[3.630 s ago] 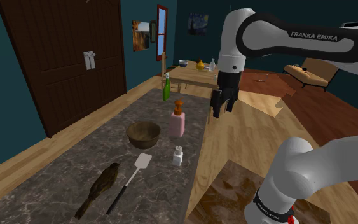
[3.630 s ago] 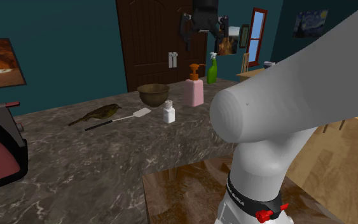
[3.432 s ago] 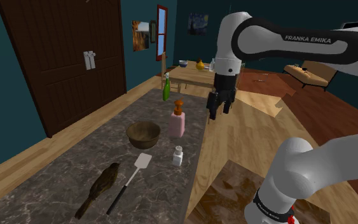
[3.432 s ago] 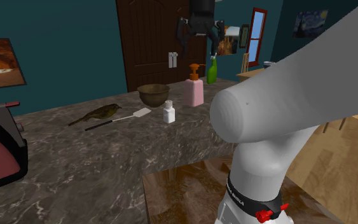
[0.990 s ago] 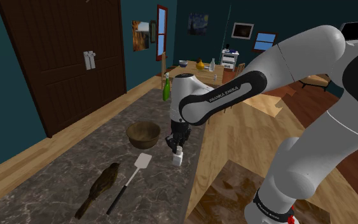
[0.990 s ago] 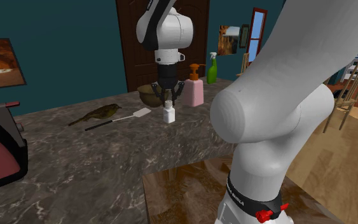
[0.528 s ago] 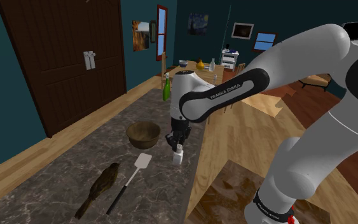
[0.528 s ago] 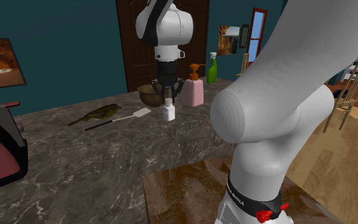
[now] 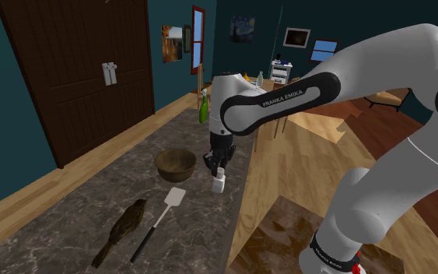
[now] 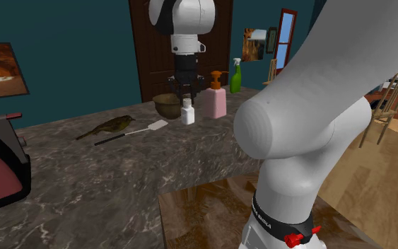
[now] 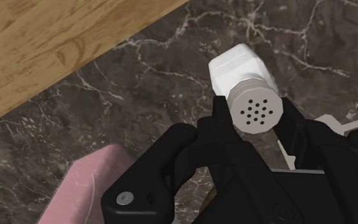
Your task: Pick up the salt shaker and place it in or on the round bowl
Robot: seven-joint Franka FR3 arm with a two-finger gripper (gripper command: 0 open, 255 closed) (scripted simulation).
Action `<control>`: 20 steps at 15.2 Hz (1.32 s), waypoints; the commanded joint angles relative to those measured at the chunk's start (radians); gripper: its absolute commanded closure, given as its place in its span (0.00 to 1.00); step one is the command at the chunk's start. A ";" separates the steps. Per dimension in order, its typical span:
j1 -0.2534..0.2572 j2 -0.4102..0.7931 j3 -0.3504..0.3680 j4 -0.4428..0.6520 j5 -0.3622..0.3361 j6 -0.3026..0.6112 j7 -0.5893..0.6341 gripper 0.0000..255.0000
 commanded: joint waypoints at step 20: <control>-0.003 -0.067 -0.018 0.228 -0.004 -0.296 -0.005 1.00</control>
